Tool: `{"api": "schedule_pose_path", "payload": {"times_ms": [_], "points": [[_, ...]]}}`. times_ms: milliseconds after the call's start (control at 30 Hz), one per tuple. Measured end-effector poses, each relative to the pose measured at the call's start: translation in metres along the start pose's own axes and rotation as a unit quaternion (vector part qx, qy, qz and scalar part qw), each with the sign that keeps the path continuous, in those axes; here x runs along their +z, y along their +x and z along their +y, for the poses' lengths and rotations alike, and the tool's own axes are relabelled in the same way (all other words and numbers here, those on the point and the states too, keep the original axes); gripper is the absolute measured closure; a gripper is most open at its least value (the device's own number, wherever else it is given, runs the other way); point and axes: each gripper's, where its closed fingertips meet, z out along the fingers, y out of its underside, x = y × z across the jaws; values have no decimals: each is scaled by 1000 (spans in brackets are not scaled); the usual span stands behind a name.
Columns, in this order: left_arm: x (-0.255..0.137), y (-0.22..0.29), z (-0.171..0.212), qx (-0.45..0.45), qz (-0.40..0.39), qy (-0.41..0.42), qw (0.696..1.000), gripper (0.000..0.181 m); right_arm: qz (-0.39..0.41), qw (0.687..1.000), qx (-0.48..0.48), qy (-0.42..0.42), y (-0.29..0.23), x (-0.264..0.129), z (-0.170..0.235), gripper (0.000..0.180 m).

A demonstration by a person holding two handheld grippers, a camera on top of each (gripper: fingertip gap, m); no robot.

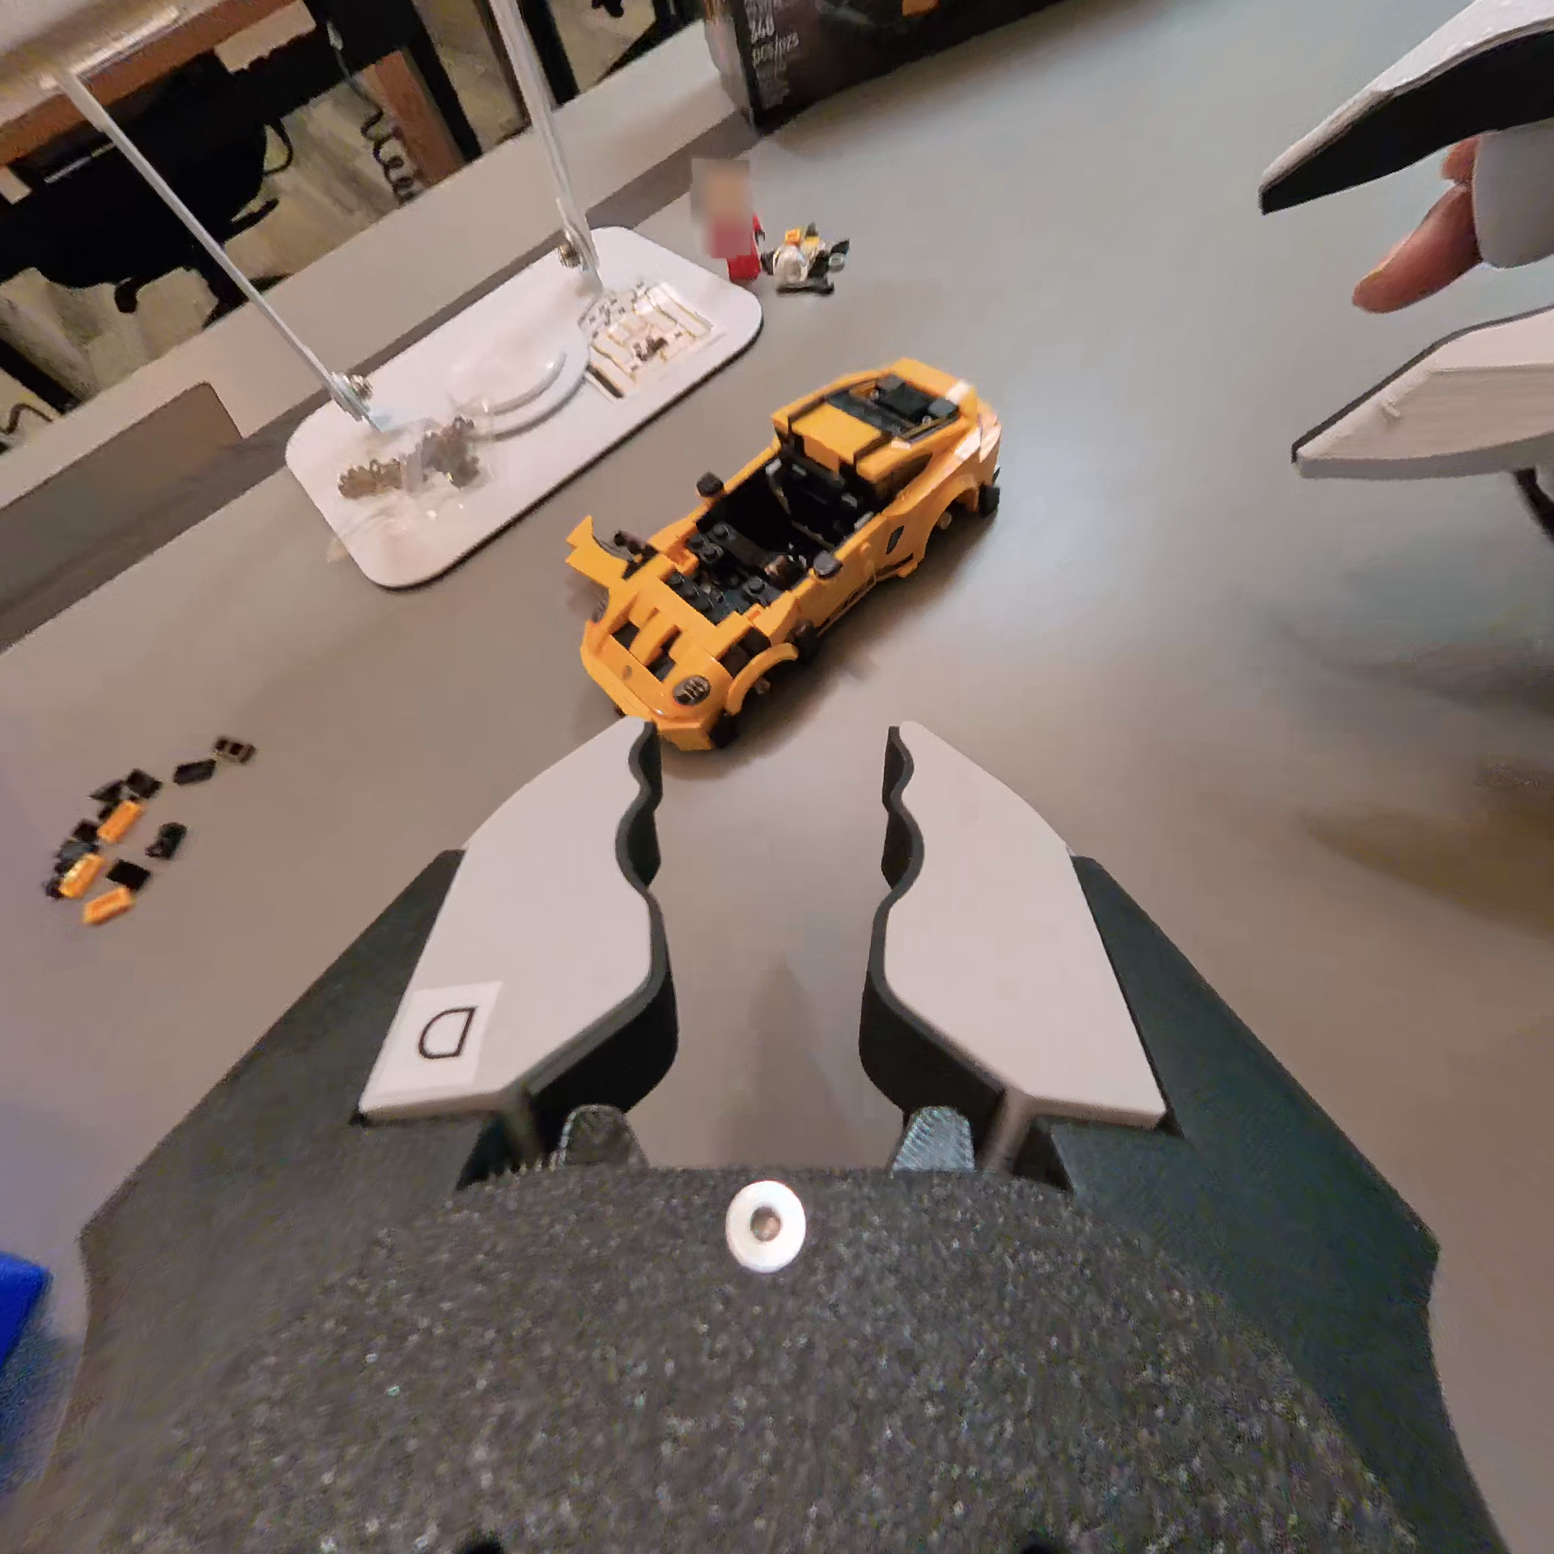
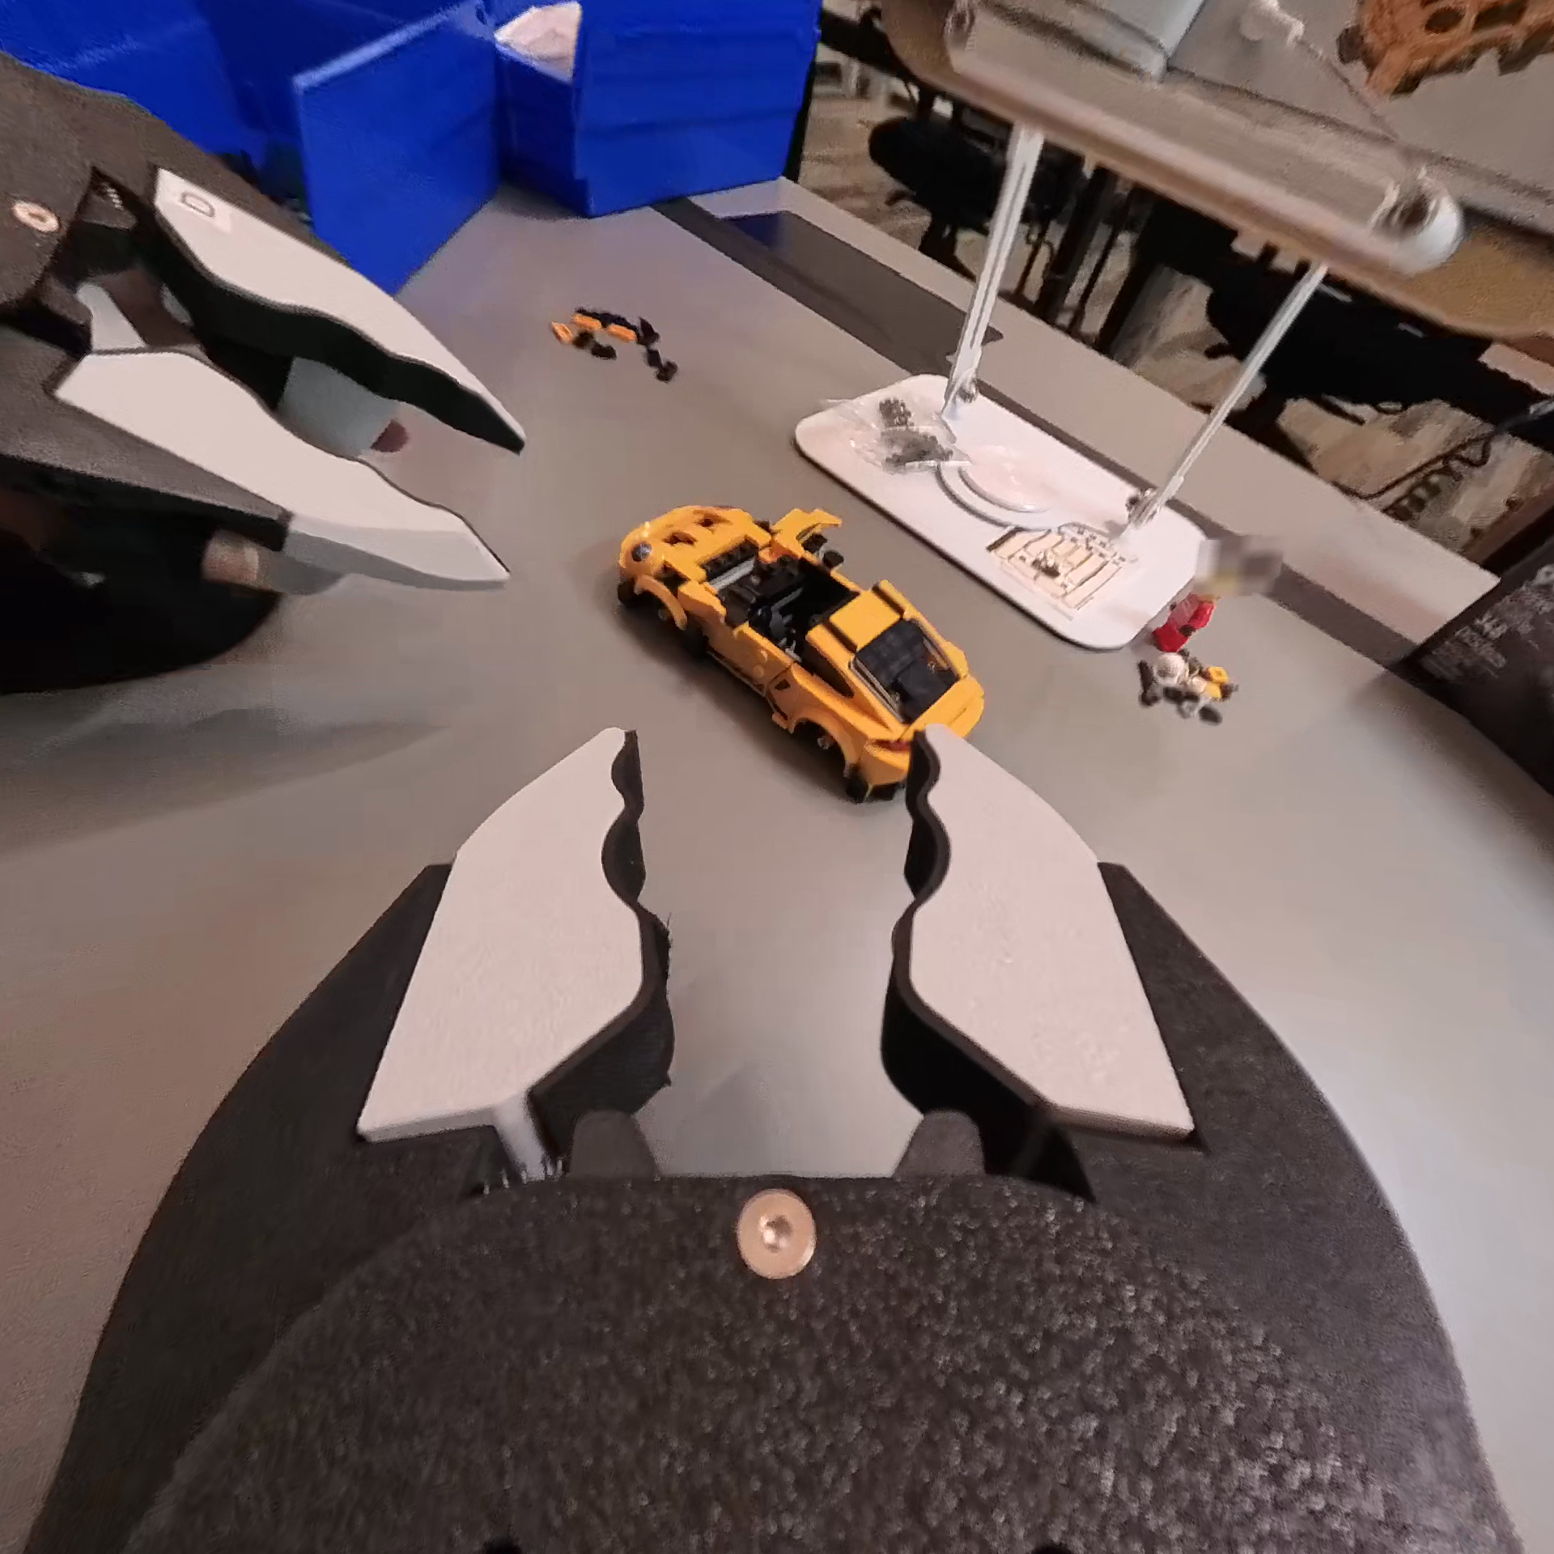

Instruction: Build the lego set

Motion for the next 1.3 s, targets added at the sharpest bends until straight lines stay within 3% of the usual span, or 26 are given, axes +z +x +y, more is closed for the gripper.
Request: {"api": "schedule_pose_path", "payload": {"times_ms": [100, 167, 300, 367, 433, 600, 767, 967, 1300], "points": [[-6, -8, -8, 31, 22, -14, 999, 126, -19, 999, -42, -11, 5, -4, -13, 119], [-3, -12, -9, 60, 44, -27, 997, 132, -32, 995, -86, -32, 11, 2, -14, 121], [15, -13, 7, 93, 79, -80, 989, 167, -73, 990, -92, -78, 20, 27, 2, 135], [25, -5, 17, 78, 88, -93, 989, 181, -87, 990, -46, -97, 16, 38, 12, 159], [31, 8, 26, 60, 100, -100, 988, 181, -94, 989, -27, -107, 4, 46, 19, 180], [47, 23, 40, 42, 96, -142, 984, 181, -65, 988, -51, -130, -17, 67, 29, 180], [59, 16, 31, 27, 81, -140, 986, 181, -51, 988, -67, -128, -15, 73, 32, 180], [65, 17, 15, -10, 88, -117, 989, 181, -50, 990, -30, -127, -7, 72, 37, 180], [65, 11, 22, -16, 76, -120, 990, 181, -51, 992, -3, -119, -1, 71, 38, 180]]}}
